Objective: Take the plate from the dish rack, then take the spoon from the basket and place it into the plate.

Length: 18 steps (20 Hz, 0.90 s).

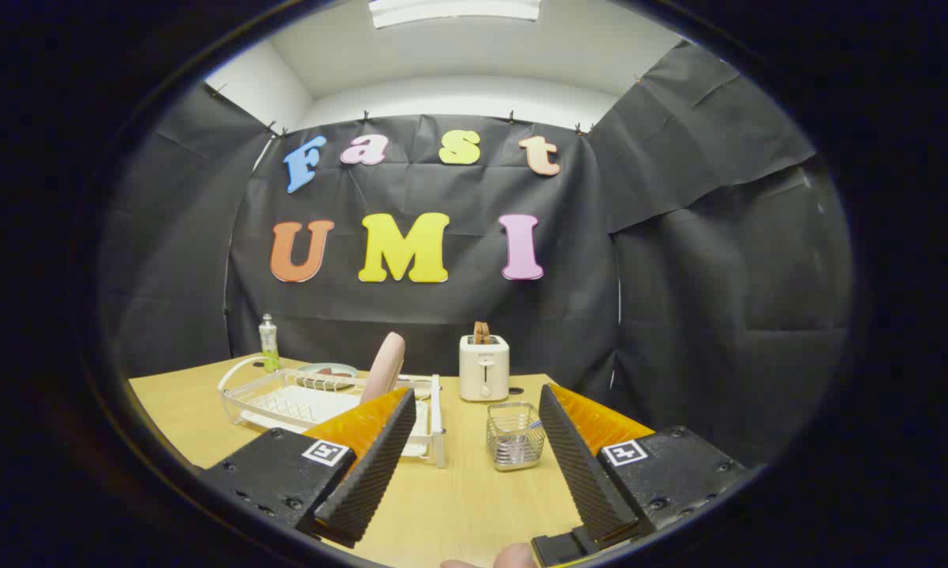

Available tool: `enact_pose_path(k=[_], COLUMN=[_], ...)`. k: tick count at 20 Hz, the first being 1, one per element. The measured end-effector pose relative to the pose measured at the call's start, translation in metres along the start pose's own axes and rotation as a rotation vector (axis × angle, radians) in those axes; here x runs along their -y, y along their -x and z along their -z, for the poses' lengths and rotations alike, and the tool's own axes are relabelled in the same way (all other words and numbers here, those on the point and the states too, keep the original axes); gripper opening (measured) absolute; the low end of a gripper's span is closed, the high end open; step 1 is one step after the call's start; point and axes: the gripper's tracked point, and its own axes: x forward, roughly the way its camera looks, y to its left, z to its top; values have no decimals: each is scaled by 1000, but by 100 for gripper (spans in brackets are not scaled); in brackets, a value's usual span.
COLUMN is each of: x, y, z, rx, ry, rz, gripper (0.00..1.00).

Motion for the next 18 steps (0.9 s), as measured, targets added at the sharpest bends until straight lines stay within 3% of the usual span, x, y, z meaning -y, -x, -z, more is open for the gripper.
enact_pose_path(k=[18], x=[-9], y=[5], z=[-11], rx=[10], ry=[33], rz=[-5], gripper=[100])
